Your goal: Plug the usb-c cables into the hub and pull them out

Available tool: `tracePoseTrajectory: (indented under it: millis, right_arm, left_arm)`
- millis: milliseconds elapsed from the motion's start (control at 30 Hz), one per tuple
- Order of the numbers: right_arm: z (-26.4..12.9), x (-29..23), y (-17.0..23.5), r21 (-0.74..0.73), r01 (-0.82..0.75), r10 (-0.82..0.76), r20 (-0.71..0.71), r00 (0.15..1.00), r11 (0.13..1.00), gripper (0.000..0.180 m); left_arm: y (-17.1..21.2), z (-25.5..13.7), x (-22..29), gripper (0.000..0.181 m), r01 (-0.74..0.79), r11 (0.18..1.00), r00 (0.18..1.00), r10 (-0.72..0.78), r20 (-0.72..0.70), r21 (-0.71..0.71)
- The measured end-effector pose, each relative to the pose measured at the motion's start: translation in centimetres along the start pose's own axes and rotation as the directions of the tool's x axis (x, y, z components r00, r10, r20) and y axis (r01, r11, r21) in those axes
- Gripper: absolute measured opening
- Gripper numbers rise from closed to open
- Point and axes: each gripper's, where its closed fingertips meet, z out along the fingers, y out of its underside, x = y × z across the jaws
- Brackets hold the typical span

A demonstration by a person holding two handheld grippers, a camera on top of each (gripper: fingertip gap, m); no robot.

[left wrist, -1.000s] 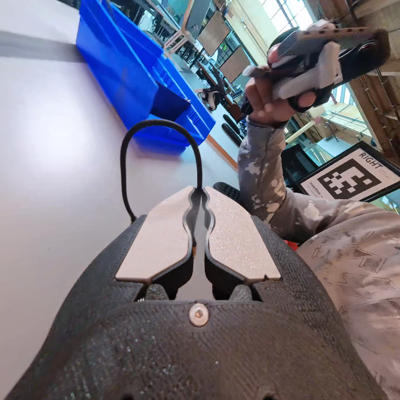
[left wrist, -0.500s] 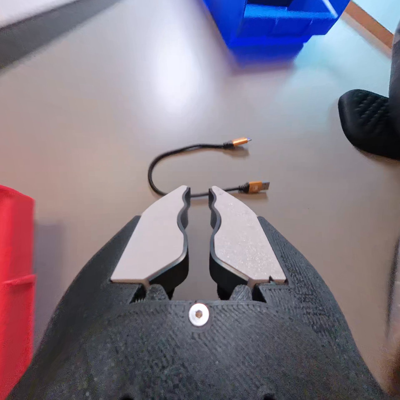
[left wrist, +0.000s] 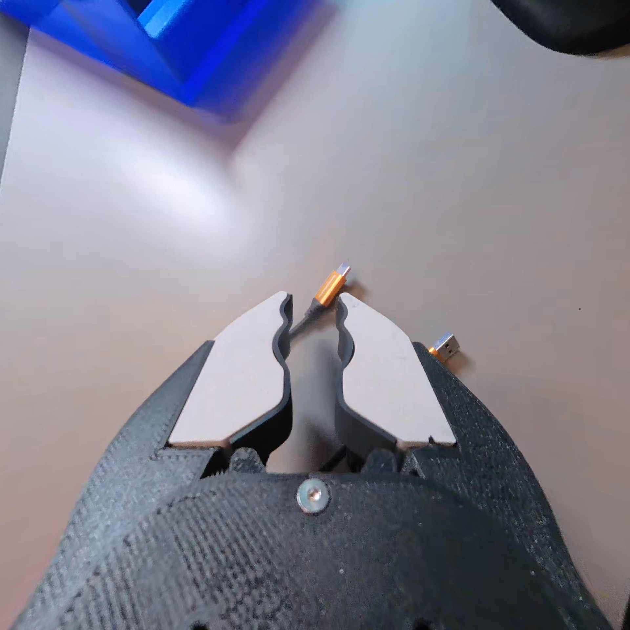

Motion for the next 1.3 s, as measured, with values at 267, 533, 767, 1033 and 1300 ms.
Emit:
tracePoseTrajectory:
  millis: [267, 533, 767, 1033, 1300]
  right_arm:
    - [0.2, 1.0, 1.6, -0.015, -0.054, 0.054, 0.0, 0.999, 0.998, 0.011]
    - [0.4, 0.2, 1.5, -0.024, -0.048, 0.049, 0.021, 0.999, 0.999, 0.01]
    - [0.1, -0.5, 0.5, -0.012, -0.033, 0.034, 0.048, 0.998, 0.999, 0.011]
    - [-0.1, -3.0, 3.5, -0.19, 0.008, 0.031, 0.201, 0.979, 0.982, 0.01]
    - [1.3, -6.4, 8.3, -0.405, 0.071, 0.079, 0.343, 0.936, 0.911, 0.01]
  left_arm:
    - [0.8, 0.9, -0.4, 0.027, -0.144, 0.987, 0.981, 0.151, 0.122, -0.068]
    - [0.6, 1.5, -0.3, 0.01, -0.217, 0.973, 0.96, 0.227, 0.165, -0.077]
    - [0.6, 1.8, -1.4, 0.008, -0.052, 0.989, 0.984, 0.075, 0.164, -0.14]
    - [-6.2, -4.8, -2.6, 0.008, 0.248, 0.958, 0.968, -0.248, -0.018, 0.145]
    - [-9.7, -6.4, -0.2, 0.008, 0.251, 0.964, 0.965, -0.242, -0.104, 0.091]
